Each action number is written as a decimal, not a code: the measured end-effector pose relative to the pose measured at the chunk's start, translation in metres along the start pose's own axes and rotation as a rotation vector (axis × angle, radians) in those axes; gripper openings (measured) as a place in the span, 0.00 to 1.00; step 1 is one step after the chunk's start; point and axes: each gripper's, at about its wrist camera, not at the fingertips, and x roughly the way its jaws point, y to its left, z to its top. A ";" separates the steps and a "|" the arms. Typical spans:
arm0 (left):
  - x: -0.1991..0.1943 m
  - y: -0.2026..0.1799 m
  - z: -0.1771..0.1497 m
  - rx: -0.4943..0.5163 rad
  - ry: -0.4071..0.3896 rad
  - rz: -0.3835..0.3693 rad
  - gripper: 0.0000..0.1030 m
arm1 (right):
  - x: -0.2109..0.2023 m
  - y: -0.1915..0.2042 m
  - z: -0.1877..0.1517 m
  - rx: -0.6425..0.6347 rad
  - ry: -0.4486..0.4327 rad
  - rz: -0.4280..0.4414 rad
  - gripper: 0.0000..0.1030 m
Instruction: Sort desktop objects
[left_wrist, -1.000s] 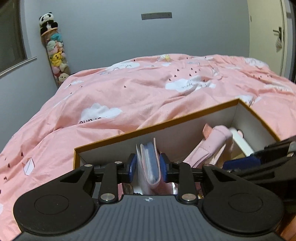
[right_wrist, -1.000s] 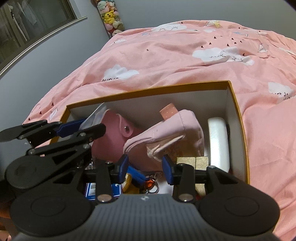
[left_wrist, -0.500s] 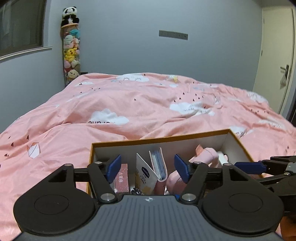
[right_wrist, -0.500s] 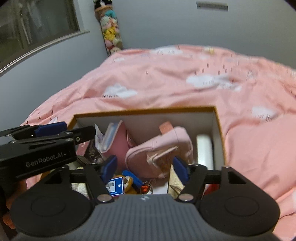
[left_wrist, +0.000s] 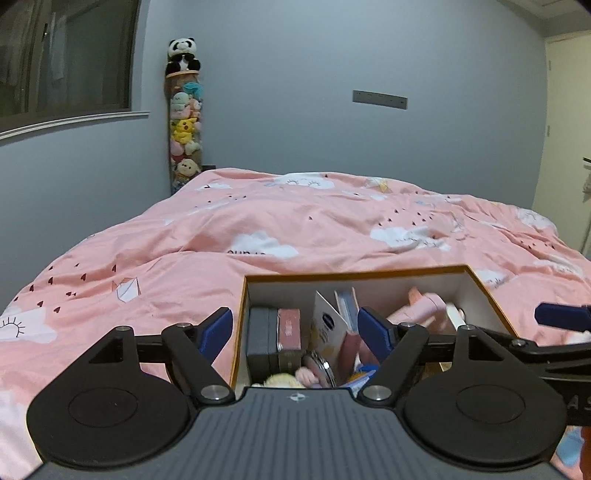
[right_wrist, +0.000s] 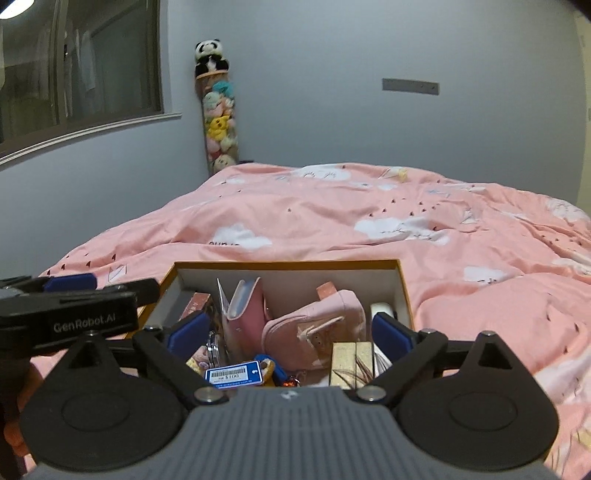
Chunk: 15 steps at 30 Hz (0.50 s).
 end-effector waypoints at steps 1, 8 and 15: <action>-0.003 0.000 -0.003 0.002 0.005 -0.004 0.86 | -0.003 0.003 -0.003 -0.009 -0.009 -0.013 0.95; -0.009 0.006 -0.021 -0.047 0.068 -0.005 0.86 | -0.014 0.012 -0.024 -0.015 0.000 -0.054 0.97; -0.004 0.010 -0.032 -0.063 0.102 0.018 0.87 | -0.012 0.018 -0.038 -0.074 0.008 -0.073 0.99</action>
